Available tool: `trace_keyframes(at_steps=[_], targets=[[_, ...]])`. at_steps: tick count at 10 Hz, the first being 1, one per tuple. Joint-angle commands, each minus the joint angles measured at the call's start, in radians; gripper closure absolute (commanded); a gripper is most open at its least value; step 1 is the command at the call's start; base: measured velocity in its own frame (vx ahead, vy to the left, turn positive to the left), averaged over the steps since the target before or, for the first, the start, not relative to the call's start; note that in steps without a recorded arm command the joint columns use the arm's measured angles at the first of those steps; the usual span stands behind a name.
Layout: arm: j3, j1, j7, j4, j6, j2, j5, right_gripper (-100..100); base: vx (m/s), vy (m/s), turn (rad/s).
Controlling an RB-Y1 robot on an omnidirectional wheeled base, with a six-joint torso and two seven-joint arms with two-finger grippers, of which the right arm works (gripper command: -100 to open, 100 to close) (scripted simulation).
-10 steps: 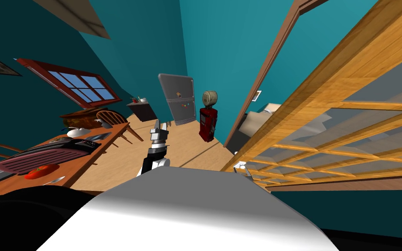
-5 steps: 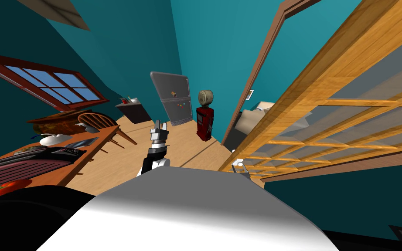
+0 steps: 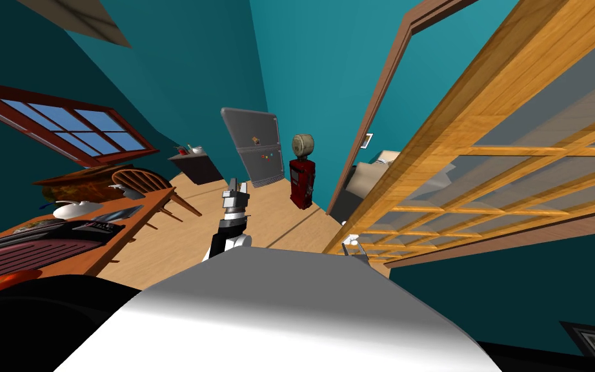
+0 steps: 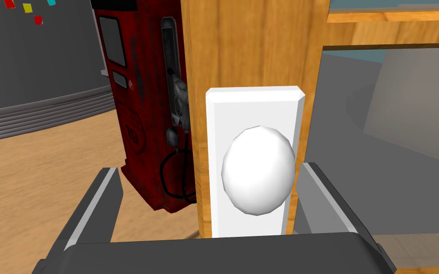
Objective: Pull the door open
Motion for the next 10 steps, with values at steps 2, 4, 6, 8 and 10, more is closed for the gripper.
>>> trace_keyframes(at_steps=[2,4,6,8,10], targets=[[0.024,0.001,-0.002,-0.003,-0.006,0.030,0.018,100,0.012,0.006,-0.005],[0.031,-0.007,-0.002,-0.004,-0.002,0.035,0.021,100,0.000,-0.007,-0.045],[0.034,-0.010,-0.003,-0.004,0.000,0.038,0.022,100,-0.006,0.011,-0.049],[0.038,-0.014,-0.003,-0.005,0.002,0.040,0.024,100,-0.002,0.002,-0.021],[0.038,-0.014,-0.003,-0.005,0.002,0.040,0.024,100,-0.005,0.006,-0.011]])
